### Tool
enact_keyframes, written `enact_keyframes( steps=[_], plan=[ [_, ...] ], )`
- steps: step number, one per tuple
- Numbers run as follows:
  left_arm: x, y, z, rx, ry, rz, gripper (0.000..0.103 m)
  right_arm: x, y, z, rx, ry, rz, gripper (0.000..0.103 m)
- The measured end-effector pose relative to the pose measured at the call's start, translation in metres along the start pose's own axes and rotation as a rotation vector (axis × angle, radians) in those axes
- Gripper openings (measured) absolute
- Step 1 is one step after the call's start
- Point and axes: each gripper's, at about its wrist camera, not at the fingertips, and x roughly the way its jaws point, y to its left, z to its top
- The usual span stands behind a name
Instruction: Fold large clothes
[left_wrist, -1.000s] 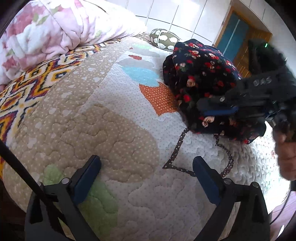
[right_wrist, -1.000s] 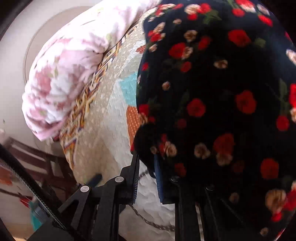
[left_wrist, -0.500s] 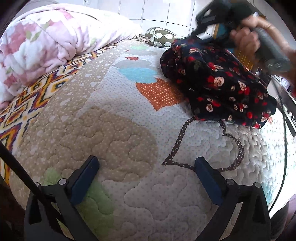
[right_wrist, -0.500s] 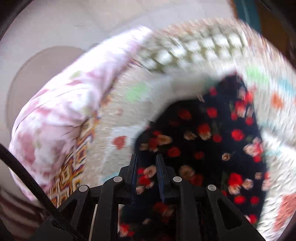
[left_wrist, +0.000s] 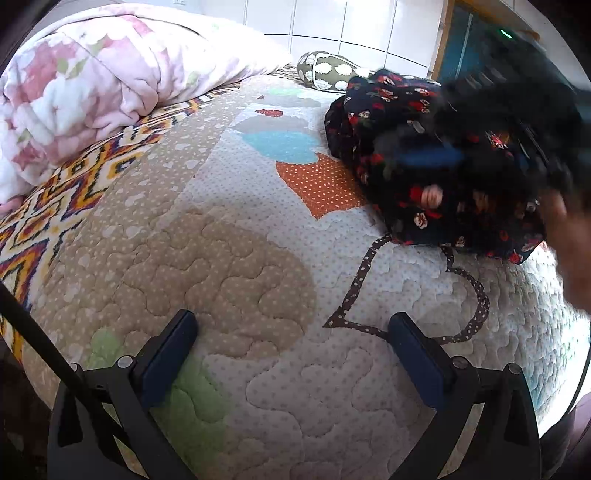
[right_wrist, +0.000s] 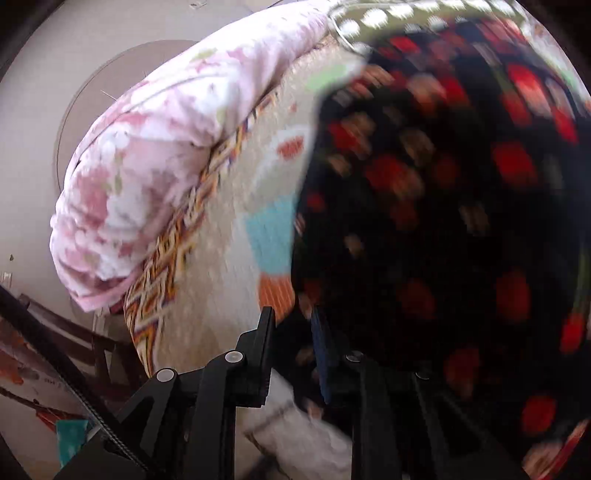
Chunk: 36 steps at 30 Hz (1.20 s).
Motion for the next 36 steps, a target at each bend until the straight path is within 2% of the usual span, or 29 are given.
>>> enact_keyframes(
  steps=[3, 5, 7, 8, 9, 10, 11, 14, 17, 22, 24, 28, 33, 36],
  plan=[
    [-0.001, 0.0, -0.001, 0.003, 0.007, 0.005, 0.103, -0.021, 0.002, -0.019, -0.002, -0.01, 0.009, 0.021],
    [0.0, -0.001, -0.001, 0.002, 0.01, 0.012, 0.103, -0.052, 0.006, -0.022, -0.033, -0.067, 0.023, 0.022],
    [0.001, -0.003, -0.001, 0.007, 0.012, 0.029, 0.103, -0.083, 0.001, -0.019, -0.041, -0.153, 0.013, 0.029],
    [0.002, -0.005, -0.001, 0.012, 0.013, 0.043, 0.103, -0.098, -0.008, -0.017, -0.017, -0.195, -0.009, 0.041],
    [0.003, -0.007, -0.001, 0.015, 0.013, 0.056, 0.103, -0.108, -0.02, -0.016, 0.015, -0.222, -0.034, 0.046],
    [0.003, -0.008, -0.001, 0.015, 0.012, 0.065, 0.103, -0.112, -0.031, -0.015, 0.041, -0.229, -0.055, 0.046],
    [0.004, -0.009, -0.001, 0.013, 0.011, 0.076, 0.103, -0.112, -0.047, -0.018, 0.08, -0.217, -0.073, 0.041],
    [0.004, -0.011, -0.001, 0.017, 0.012, 0.095, 0.103, -0.114, -0.073, -0.041, 0.142, -0.204, -0.006, 0.039],
    [0.006, -0.012, 0.0, 0.017, 0.016, 0.109, 0.103, -0.118, -0.07, -0.066, 0.103, -0.199, 0.021, 0.039],
    [0.008, -0.015, 0.002, 0.016, 0.028, 0.13, 0.103, -0.124, -0.054, -0.087, 0.038, -0.209, -0.012, 0.039],
    [0.008, -0.015, 0.002, 0.014, 0.022, 0.135, 0.103, -0.138, -0.043, -0.091, -0.015, -0.238, -0.041, 0.04],
    [0.007, -0.017, -0.001, 0.021, -0.006, 0.156, 0.103, -0.152, -0.029, -0.105, -0.085, -0.303, -0.157, 0.045],
    [-0.005, -0.025, -0.001, 0.016, -0.002, 0.206, 0.103, -0.165, -0.038, -0.135, -0.077, -0.344, -0.267, 0.051],
    [-0.026, -0.033, -0.006, -0.012, -0.043, 0.202, 0.103, -0.166, -0.042, -0.151, -0.067, -0.358, -0.321, 0.051]
  ],
)
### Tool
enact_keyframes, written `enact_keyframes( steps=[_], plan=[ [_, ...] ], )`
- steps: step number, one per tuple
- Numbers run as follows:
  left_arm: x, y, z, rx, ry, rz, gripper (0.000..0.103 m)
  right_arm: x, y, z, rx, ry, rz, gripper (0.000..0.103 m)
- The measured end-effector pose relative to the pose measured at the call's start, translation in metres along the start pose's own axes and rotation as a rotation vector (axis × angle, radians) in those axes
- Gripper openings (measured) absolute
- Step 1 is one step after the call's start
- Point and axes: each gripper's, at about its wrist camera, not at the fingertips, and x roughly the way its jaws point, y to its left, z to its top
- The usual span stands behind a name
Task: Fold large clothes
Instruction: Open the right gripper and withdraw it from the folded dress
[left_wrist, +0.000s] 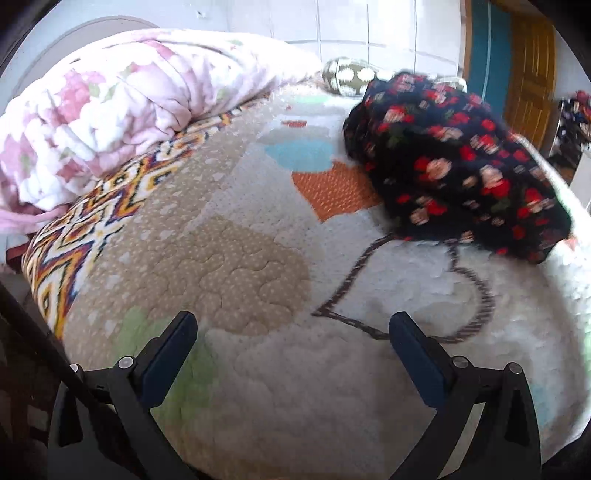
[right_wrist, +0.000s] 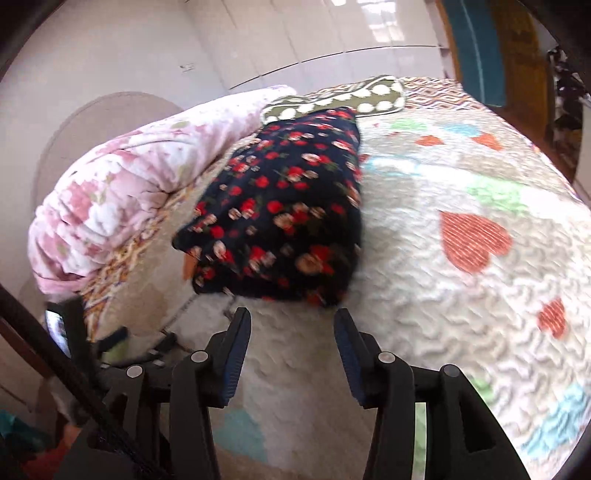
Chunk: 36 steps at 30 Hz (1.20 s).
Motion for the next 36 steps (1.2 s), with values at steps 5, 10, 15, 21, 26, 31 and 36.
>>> enact_keyframes(
  steps=[5, 10, 15, 21, 26, 31, 36],
  plan=[
    [-0.045, -0.019, 0.0, 0.023, -0.116, 0.049, 0.103, -0.007, -0.005, -0.012, -0.019, -0.019, -0.089, 0.054],
    [-0.091, -0.025, 0.005, -0.002, -0.266, 0.057, 0.103, -0.013, -0.006, -0.014, -0.024, -0.033, -0.106, 0.055],
    [-0.112, -0.022, 0.019, -0.025, -0.323, -0.03, 0.103, -0.018, -0.004, -0.017, -0.034, -0.045, -0.129, 0.057],
    [-0.109, -0.025, 0.018, -0.006, -0.263, 0.004, 0.103, -0.019, 0.006, -0.023, -0.08, -0.042, -0.175, 0.063],
    [-0.098, -0.033, 0.008, 0.03, -0.179, 0.024, 0.103, -0.013, 0.015, -0.027, -0.12, -0.026, -0.206, 0.063],
    [-0.091, -0.039, 0.0, 0.044, -0.132, 0.003, 0.103, -0.008, 0.018, -0.029, -0.131, -0.012, -0.233, 0.064],
    [-0.087, -0.041, -0.002, 0.05, -0.102, -0.017, 0.103, -0.005, 0.014, -0.03, -0.126, 0.003, -0.254, 0.064]
  ],
)
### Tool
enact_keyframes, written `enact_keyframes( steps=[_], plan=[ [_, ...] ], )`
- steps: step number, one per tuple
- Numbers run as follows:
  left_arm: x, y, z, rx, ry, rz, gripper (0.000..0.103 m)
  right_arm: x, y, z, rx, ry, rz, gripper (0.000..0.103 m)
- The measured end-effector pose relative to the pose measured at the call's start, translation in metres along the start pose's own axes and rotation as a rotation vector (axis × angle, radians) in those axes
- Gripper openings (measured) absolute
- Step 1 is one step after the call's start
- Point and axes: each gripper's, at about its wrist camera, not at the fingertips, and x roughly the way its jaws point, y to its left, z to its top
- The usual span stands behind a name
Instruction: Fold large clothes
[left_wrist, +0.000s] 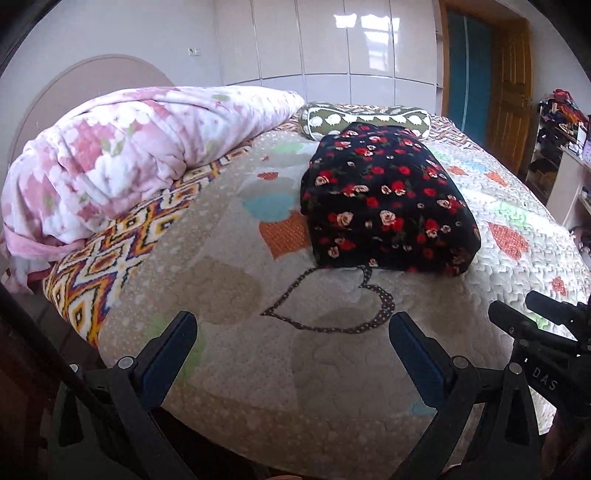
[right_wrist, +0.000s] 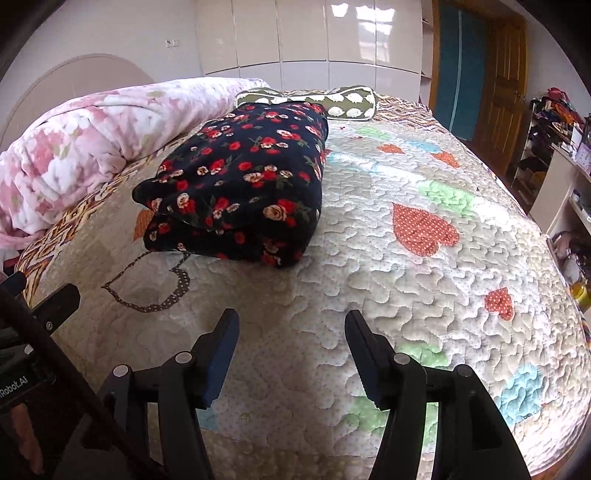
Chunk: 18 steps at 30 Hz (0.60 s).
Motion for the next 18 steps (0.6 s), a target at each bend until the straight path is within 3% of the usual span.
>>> enact_keyframes(
  steps=[18],
  plan=[
    [0.02, 0.001, -0.008, -0.011, 0.105, -0.081, 0.103, 0.015, -0.007, -0.005, 0.012, 0.053, -0.02, 0.066]
  ],
)
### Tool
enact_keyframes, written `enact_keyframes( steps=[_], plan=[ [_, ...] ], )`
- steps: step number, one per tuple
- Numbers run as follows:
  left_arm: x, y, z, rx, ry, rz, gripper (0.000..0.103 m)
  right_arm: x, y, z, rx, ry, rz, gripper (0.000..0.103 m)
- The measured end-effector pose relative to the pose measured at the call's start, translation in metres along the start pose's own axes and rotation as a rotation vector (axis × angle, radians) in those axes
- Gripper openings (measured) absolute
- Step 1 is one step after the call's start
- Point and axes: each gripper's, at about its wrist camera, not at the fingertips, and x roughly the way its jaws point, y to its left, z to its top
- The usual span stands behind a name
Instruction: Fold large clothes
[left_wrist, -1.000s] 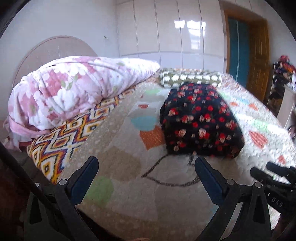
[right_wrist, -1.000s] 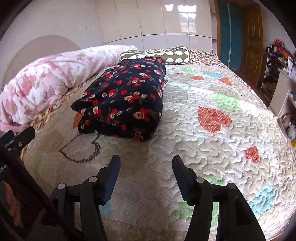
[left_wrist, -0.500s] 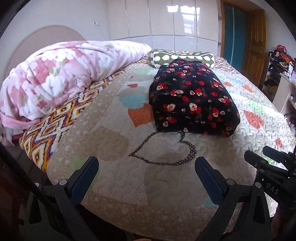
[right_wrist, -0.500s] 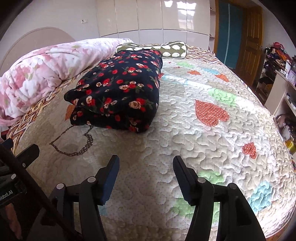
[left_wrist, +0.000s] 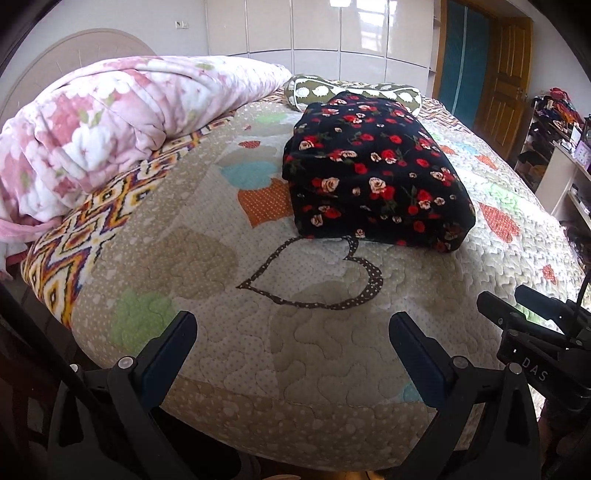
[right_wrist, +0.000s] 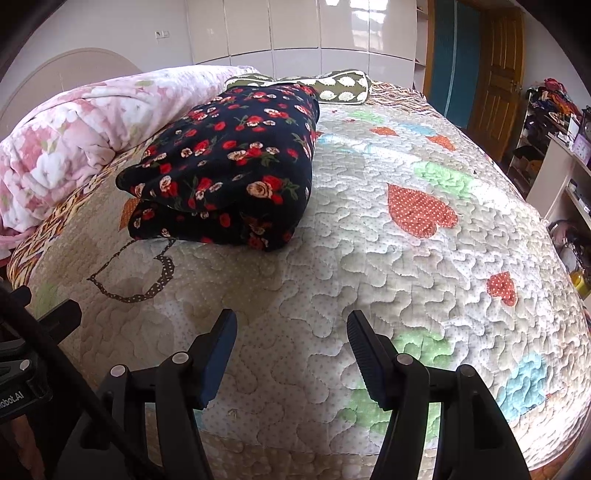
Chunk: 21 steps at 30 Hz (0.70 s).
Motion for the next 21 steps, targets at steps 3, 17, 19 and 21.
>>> enact_keyframes(
  steps=[3, 17, 19, 21],
  plan=[
    [0.0022, -0.0001, -0.0007, -0.001, 0.011, -0.007, 0.103, 0.003, -0.0017, -0.0005, 0.006, 0.01, -0.004, 0.067],
    [0.0075, 0.0008, -0.0024, -0.001, 0.037, -0.028, 0.103, 0.0093, -0.0015, -0.0025, 0.002, 0.028, -0.011, 0.068],
    [0.0084, 0.0013, -0.0028, -0.001, 0.04, -0.029, 0.103, 0.01, -0.0021, -0.0027, 0.002, 0.03, -0.011, 0.068],
    [0.0089, 0.0016, -0.0029, -0.002, 0.041, -0.028, 0.103, 0.0105, -0.0026, -0.0028, 0.002, 0.031, -0.012, 0.068]
  ],
)
